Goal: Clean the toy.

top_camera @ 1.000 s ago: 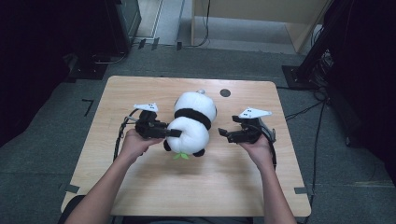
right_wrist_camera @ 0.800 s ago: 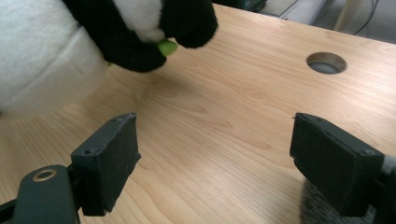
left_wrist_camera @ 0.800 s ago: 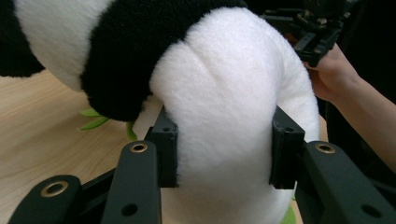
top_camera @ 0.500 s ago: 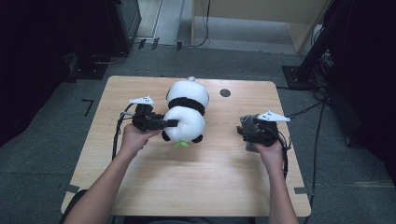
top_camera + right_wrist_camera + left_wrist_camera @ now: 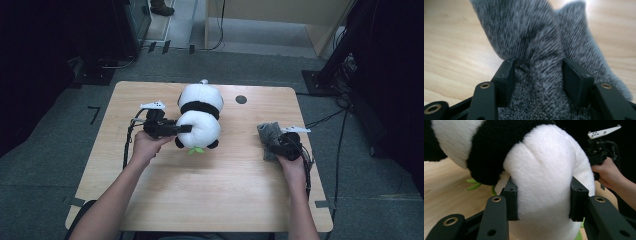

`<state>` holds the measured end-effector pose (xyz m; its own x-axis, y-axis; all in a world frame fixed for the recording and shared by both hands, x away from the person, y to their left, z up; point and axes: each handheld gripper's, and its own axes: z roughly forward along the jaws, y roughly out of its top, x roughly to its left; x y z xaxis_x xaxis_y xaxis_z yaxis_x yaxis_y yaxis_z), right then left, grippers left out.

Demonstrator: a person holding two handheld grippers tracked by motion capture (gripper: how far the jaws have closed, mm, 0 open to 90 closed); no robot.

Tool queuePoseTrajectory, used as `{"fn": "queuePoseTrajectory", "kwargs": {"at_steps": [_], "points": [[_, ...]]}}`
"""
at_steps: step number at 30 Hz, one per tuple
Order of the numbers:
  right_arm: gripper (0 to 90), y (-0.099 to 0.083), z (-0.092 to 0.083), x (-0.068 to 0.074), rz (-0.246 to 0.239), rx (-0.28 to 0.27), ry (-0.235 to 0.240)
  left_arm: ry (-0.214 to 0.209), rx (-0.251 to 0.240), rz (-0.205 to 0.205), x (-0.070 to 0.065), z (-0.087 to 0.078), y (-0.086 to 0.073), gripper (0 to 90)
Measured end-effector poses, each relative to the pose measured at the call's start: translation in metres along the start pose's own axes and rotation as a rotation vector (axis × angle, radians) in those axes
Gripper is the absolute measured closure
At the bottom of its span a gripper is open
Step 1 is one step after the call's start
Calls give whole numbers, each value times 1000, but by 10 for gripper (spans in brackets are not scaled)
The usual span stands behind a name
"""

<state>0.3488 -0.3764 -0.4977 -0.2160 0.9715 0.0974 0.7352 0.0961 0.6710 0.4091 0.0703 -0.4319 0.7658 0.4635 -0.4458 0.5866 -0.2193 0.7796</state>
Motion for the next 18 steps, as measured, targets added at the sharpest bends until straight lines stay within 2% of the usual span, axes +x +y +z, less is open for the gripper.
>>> {"fn": "queuePoseTrajectory", "kwargs": {"at_steps": [5, 7, 9, 11, 13, 16, 18], "points": [[548, -4, 4, -2, 18, 4, -11, 1, 13, -1, 0, 3, -1, 543], [566, -6, 6, -2, -4, 3, -7, 0, 17, 1, -1, 5, -1, 542], [571, -7, 6, -2, -6, -8, -9, -1, 21, 2, -2, 6, -1, 542], [637, -10, 6, 0, -27, -19, -23, 2, 21, 2, -3, 6, -1, 540], [728, -9, 6, 1, -31, -15, -6, 6, 24, 6, -3, 6, -2, 539], [759, -7, 4, 3, -31, -3, 1, 0, 24, 1, -4, 7, -2, 539], [766, -3, 0, 2, 0, -1, 38, 2, 23, 0, -5, 8, -2, 540]]}}
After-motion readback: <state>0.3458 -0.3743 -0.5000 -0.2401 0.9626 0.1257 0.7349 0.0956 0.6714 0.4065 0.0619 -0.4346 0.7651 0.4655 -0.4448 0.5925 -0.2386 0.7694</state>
